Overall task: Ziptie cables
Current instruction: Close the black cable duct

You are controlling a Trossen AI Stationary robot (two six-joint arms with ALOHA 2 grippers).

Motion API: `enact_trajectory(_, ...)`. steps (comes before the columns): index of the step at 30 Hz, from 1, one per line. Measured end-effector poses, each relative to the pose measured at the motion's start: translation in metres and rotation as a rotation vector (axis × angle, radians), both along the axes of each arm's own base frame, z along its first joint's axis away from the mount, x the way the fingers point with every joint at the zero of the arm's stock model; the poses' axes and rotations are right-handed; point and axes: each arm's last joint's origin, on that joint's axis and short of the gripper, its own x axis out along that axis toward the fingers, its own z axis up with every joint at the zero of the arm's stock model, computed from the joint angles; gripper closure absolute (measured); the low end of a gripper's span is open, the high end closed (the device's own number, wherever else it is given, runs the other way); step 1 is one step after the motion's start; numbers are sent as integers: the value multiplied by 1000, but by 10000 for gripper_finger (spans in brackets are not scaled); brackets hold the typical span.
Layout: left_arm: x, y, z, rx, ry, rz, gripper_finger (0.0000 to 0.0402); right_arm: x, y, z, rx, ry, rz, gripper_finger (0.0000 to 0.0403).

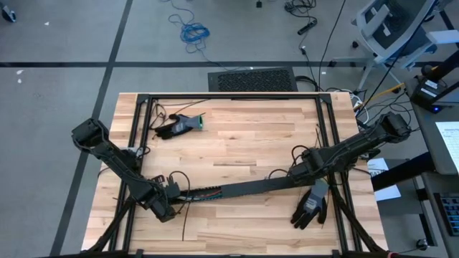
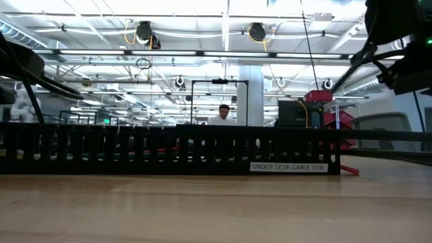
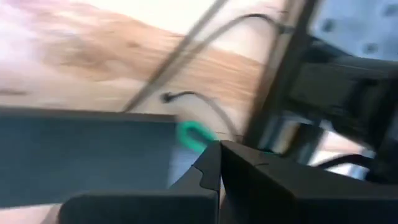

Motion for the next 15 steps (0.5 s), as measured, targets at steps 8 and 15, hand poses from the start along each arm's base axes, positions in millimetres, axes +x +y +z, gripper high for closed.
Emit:
enact_trajectory(8,0,0,0,-1,0,0,402,-1,0,-7,-1,10,-4,403)
enact_trajectory(15,0,0,0,1,-1,0,402,0,1,-7,33,23,11,403)
